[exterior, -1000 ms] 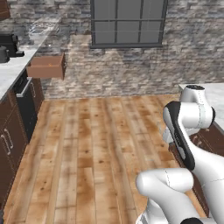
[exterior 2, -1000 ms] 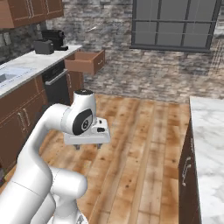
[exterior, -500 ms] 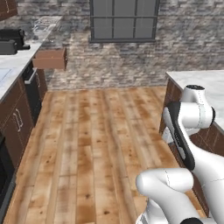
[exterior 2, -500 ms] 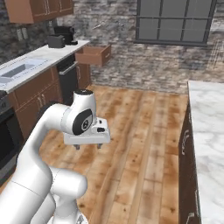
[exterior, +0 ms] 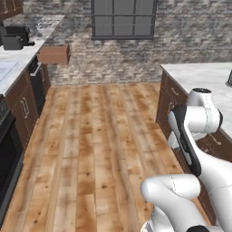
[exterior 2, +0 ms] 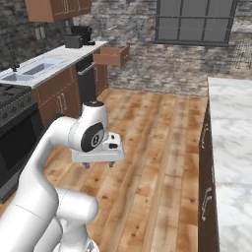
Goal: Pick up the metallic utensils from the counter and place them in the open drawer. Make sure not to pick up any wooden utensils.
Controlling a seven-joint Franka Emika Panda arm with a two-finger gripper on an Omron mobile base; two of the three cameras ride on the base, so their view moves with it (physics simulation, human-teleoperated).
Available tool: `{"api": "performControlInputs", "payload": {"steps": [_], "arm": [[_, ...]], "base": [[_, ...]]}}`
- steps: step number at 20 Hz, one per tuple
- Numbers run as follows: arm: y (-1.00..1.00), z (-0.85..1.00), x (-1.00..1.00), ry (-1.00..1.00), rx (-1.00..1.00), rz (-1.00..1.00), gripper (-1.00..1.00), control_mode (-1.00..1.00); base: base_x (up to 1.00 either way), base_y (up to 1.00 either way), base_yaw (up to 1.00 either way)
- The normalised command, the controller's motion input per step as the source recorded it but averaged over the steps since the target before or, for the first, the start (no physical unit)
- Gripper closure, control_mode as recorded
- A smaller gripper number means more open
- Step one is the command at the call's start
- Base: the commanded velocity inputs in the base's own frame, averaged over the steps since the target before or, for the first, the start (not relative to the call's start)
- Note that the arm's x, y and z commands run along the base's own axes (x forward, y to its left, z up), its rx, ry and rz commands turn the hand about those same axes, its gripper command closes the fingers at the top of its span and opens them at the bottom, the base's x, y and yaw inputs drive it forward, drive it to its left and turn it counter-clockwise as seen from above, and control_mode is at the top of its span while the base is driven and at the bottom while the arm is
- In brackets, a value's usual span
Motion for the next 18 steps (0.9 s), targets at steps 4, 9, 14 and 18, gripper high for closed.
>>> {"api": "performControlInputs", "payload": {"steps": [4, 9, 14, 18], "arm": [[0.00, 0.00, 0.00, 0.00, 0.00, 0.00, -1.00, 1.00], [0.00, 0.00, 0.00, 0.00, 0.00, 0.00, -1.00, 1.00], [0.00, 0.00, 0.00, 0.00, 0.00, 0.00, -1.00, 1.00], [0.00, 0.00, 0.00, 0.00, 0.00, 0.00, -1.00, 1.00]], "base": [[-1.00, -0.31, 0.00], [-1.00, -0.24, 0.00], [-1.00, -0.40, 0.00], [-0.96, -0.49, 0.00]]}}
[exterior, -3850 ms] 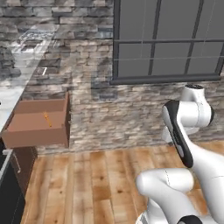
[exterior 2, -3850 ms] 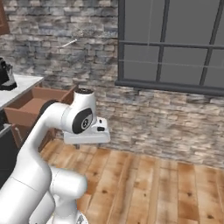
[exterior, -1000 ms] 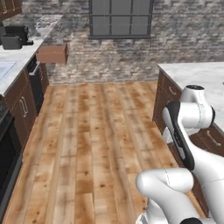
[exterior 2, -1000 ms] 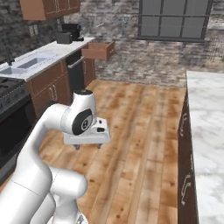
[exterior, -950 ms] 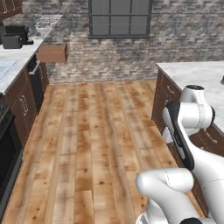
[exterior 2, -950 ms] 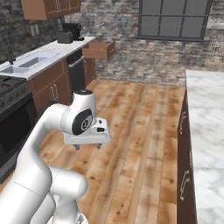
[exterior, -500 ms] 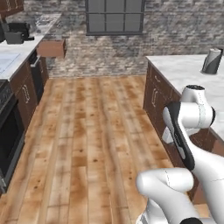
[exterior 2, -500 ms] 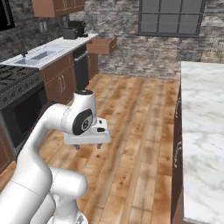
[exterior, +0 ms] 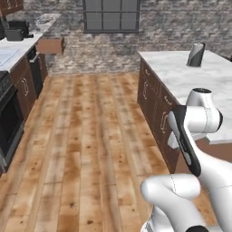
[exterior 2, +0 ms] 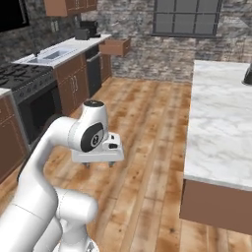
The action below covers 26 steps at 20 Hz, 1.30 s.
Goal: Pick up the metallic utensils from the counter and place them in the open drawer. Make sure not to pick up any wooden utensils.
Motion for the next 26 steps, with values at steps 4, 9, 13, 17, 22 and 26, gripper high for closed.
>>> {"api": "performControlInputs", "payload": {"steps": [4, 9, 13, 17, 22, 26], "arm": [[0.00, 0.00, 0.00, 0.00, 0.00, 0.00, -1.00, 1.00], [0.00, 0.00, 0.00, 0.00, 0.00, 0.00, -1.00, 1.00], [0.00, 0.00, 0.00, 0.00, 0.00, 0.00, -1.00, 1.00], [0.00, 0.00, 0.00, 0.00, 0.00, 0.00, -1.00, 1.00], [0.00, 0.00, 0.00, 0.00, 0.00, 0.00, -1.00, 1.00], [0.00, 0.00, 0.00, 0.00, 0.00, 0.00, -1.00, 1.00]], "base": [[-0.61, -0.76, 0.00], [-0.04, -1.00, -0.01], [0.01, -1.00, 0.00], [0.03, -1.00, 0.00], [0.00, -1.00, 0.02], [0.00, -1.00, 0.06]]}}
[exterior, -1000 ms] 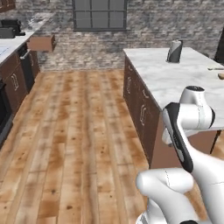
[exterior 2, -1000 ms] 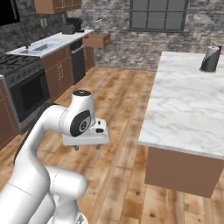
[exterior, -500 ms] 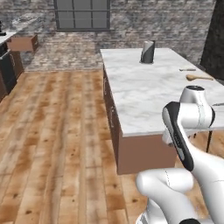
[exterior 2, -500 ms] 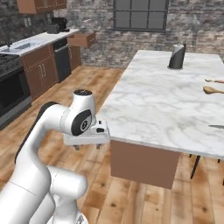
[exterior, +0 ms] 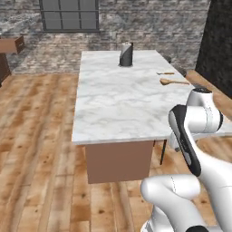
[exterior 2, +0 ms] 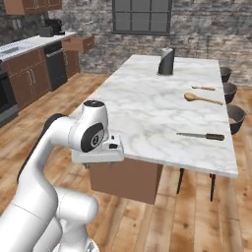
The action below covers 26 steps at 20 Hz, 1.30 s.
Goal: Pick up the metallic utensils from the counter and place them in the open drawer. Make sure not to pick up any wooden utensils.
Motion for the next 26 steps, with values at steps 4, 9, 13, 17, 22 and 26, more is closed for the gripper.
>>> {"api": "performControlInputs", "payload": {"steps": [4, 9, 13, 17, 22, 26], "arm": [[0.00, 0.00, 0.00, 0.00, 0.00, 0.00, -1.00, 1.00], [0.00, 0.00, 0.00, 0.00, 0.00, 0.00, -1.00, 1.00], [0.00, 0.00, 0.00, 0.00, 0.00, 0.00, -1.00, 1.00], [0.00, 0.00, 0.00, 0.00, 0.00, 0.00, -1.00, 1.00], [0.00, 0.00, 0.00, 0.00, 0.00, 0.00, -1.00, 1.00], [0.00, 0.00, 0.00, 0.00, 0.00, 0.00, -1.00, 1.00]], "base": [[0.00, -1.00, 0.13], [0.07, -1.00, 0.21], [0.10, -1.00, 0.28], [0.17, -1.00, 0.32], [0.27, -1.00, 0.36], [0.64, -0.94, 0.40]]}}
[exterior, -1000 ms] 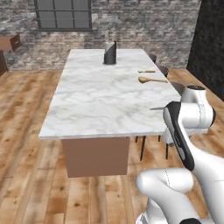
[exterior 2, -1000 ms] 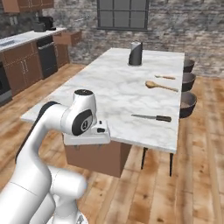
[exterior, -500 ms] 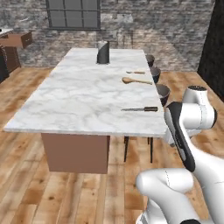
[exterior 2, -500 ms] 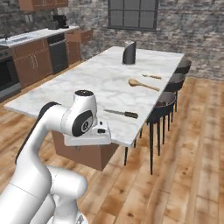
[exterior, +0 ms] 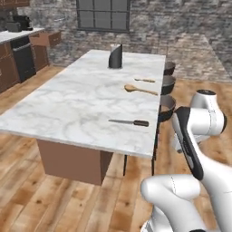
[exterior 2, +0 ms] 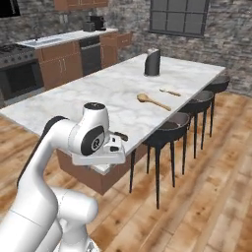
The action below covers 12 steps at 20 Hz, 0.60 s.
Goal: Pick up the metallic utensils from the counter and place them in the open drawer. Make sure not to pick up any wooden utensils.
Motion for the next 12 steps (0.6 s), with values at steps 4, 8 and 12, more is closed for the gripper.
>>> {"api": "performControlInputs", "payload": {"steps": [4, 8, 12], "arm": [[0.00, 0.00, 0.00, 0.00, 0.00, 0.00, -1.00, 1.00], [0.00, 0.00, 0.00, 0.00, 0.00, 0.00, -1.00, 1.00], [0.00, 0.00, 0.00, 0.00, 0.00, 0.00, -1.00, 1.00]], "base": [[0.67, -0.89, 0.41], [0.46, -0.89, 0.42], [0.36, -0.72, 0.43]]}}
